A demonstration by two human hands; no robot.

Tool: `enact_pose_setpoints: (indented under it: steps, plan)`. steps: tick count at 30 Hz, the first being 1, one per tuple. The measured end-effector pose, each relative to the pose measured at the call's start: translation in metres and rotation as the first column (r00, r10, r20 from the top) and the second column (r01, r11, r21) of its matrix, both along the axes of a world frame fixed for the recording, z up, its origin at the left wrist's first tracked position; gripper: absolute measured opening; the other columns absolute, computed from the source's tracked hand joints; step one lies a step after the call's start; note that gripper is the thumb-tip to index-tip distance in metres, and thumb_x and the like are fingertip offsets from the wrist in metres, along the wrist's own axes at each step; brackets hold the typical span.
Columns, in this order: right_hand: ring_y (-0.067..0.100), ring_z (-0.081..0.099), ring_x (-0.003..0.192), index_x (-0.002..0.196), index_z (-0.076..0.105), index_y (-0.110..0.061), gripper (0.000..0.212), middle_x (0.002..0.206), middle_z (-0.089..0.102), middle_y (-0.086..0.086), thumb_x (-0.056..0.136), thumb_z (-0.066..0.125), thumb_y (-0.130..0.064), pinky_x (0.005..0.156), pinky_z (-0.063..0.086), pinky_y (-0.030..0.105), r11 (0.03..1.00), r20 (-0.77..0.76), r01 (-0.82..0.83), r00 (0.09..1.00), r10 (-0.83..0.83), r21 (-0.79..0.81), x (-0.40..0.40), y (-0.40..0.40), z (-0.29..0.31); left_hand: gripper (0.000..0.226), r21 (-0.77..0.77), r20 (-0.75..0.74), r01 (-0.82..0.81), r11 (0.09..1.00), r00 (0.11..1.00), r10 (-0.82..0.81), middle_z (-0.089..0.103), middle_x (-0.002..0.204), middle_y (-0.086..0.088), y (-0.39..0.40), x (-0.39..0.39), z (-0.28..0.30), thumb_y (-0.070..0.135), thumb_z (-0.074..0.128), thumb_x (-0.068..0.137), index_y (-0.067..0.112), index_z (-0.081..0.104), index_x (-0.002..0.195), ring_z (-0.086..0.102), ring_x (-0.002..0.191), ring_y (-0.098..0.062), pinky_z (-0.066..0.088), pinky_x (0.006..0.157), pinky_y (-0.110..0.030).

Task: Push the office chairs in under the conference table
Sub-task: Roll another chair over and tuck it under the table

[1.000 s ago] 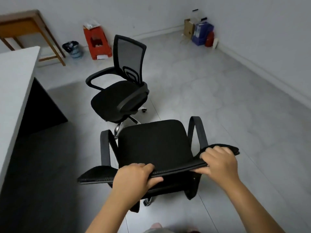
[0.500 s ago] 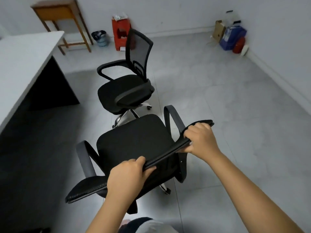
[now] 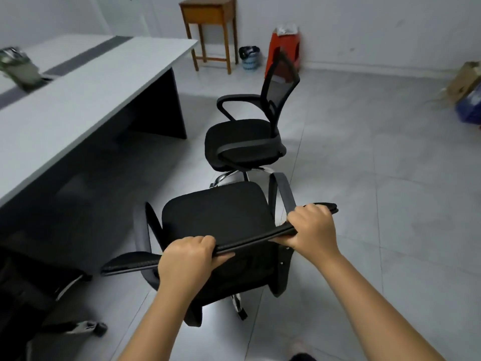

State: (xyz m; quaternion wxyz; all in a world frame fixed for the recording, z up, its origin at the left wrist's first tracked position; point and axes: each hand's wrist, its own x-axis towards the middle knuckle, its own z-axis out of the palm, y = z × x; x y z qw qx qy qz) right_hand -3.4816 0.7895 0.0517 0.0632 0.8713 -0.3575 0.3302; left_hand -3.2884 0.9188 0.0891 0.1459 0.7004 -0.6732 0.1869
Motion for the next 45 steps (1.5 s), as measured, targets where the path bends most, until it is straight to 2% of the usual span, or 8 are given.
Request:
enact_pose_setpoints:
  steps: [9, 14, 20, 24, 29, 31, 36, 45]
  plan:
    - [0.024, 0.051, 0.045, 0.049, 0.054, -0.008, 0.047, 0.048, 0.053, 0.004, 0.052, 0.083, -0.046, 0.051, 0.043, 0.027, 0.969, -0.175, -0.213, 0.956, 0.233, 0.129, -0.05, -0.105, 0.012, 0.073, -0.078, -0.082, -0.194, 0.978, 0.979, 0.188, 0.038, 0.029, -0.001, -0.062, -0.093, -0.011, 0.054, 0.023, 0.094, 0.012, 0.04, 0.037, 0.04, 0.025, -0.019, 0.031, 0.032, -0.016]
    - [0.024, 0.049, 0.041, 0.045, 0.053, -0.008, 0.048, 0.044, 0.051, 0.005, 0.047, 0.085, -0.044, 0.046, 0.042, 0.026, 0.948, -0.161, -0.311, 0.934, 0.318, 0.071, -0.052, -0.143, 0.009, 0.055, 0.07, -0.009, -0.317, 0.946, 0.948, 0.318, 0.039, 0.028, 0.0, -0.086, -0.118, -0.005, 0.049, 0.08, 0.051, 0.012, 0.042, 0.035, 0.04, 0.024, -0.017, 0.03, 0.032, -0.013]
    - [0.015, 0.049, 0.033, 0.037, 0.053, -0.016, 0.052, 0.037, 0.049, -0.003, 0.015, 0.091, -0.044, 0.034, 0.033, 0.012, 0.86, -0.378, -0.509, 0.789, 0.485, 0.042, -0.04, -0.187, 0.014, 0.054, 0.057, 0.025, -0.471, 0.881, 0.882, 0.47, 0.044, 0.033, 0.0, -0.103, -0.141, -0.012, 0.051, 0.079, 0.056, 0.012, 0.046, 0.04, 0.045, 0.029, -0.018, 0.034, 0.034, -0.016]
    - [0.016, 0.047, 0.032, 0.04, 0.052, -0.012, 0.058, 0.037, 0.048, 0.0, 0.042, 0.078, -0.063, 0.033, 0.034, 0.014, 0.666, -0.34, -0.745, 0.618, 0.709, 0.036, -0.043, -0.216, 0.014, 0.058, 0.042, -0.026, -0.6, 0.799, 0.798, 0.602, 0.048, 0.038, 0.001, -0.115, -0.168, -0.012, 0.058, 0.04, 0.078, 0.012, 0.052, 0.044, 0.049, 0.034, -0.017, 0.036, 0.035, -0.018]
    - [0.018, 0.041, 0.031, 0.038, 0.045, -0.011, 0.072, 0.036, 0.042, 0.002, 0.083, 0.037, -0.066, 0.033, 0.03, 0.018, 0.584, -0.13, -0.809, 0.588, 0.799, -0.067, -0.034, -0.245, 0.008, 0.038, 0.142, -0.096, -0.692, 0.708, 0.702, 0.706, 0.056, 0.044, 0.005, -0.123, -0.177, -0.004, 0.044, 0.083, 0.055, 0.015, 0.06, 0.053, 0.053, 0.039, -0.016, 0.04, 0.042, -0.017]
    - [0.019, 0.04, 0.03, 0.038, 0.043, -0.01, 0.075, 0.036, 0.041, 0.003, 0.086, 0.029, -0.066, 0.032, 0.03, 0.019, 0.558, -0.072, -0.823, 0.566, 0.821, -0.112, -0.025, -0.255, 0.007, 0.041, 0.122, -0.069, -0.746, 0.655, 0.652, 0.755, 0.053, 0.04, 0.004, -0.119, -0.172, -0.005, 0.044, 0.083, 0.056, 0.015, 0.056, 0.048, 0.05, 0.035, -0.016, 0.036, 0.04, -0.017]
    - [0.021, 0.041, 0.031, 0.039, 0.043, -0.01, 0.075, 0.036, 0.041, 0.005, 0.085, 0.03, -0.067, 0.034, 0.03, 0.02, 0.498, -0.042, -0.847, 0.513, 0.857, -0.184, 0.021, -0.263, 0.017, 0.077, -0.078, -0.033, -0.778, 0.623, 0.627, 0.778, 0.049, 0.036, 0.0, -0.116, -0.141, -0.007, 0.062, 0.02, 0.091, 0.011, 0.053, 0.043, 0.047, 0.033, -0.018, 0.036, 0.038, -0.017]
    - [0.021, 0.038, 0.028, 0.037, 0.04, -0.01, 0.075, 0.034, 0.038, 0.005, 0.086, 0.032, -0.066, 0.034, 0.028, 0.019, 0.481, -0.022, -0.839, 0.502, 0.865, -0.254, 0.121, -0.295, 0.015, 0.064, -0.129, 0.029, -0.741, 0.659, 0.662, 0.749, 0.057, 0.042, 0.003, -0.143, -0.038, -0.009, 0.061, 0.037, 0.085, 0.014, 0.061, 0.048, 0.055, 0.038, -0.014, 0.04, 0.038, -0.017]
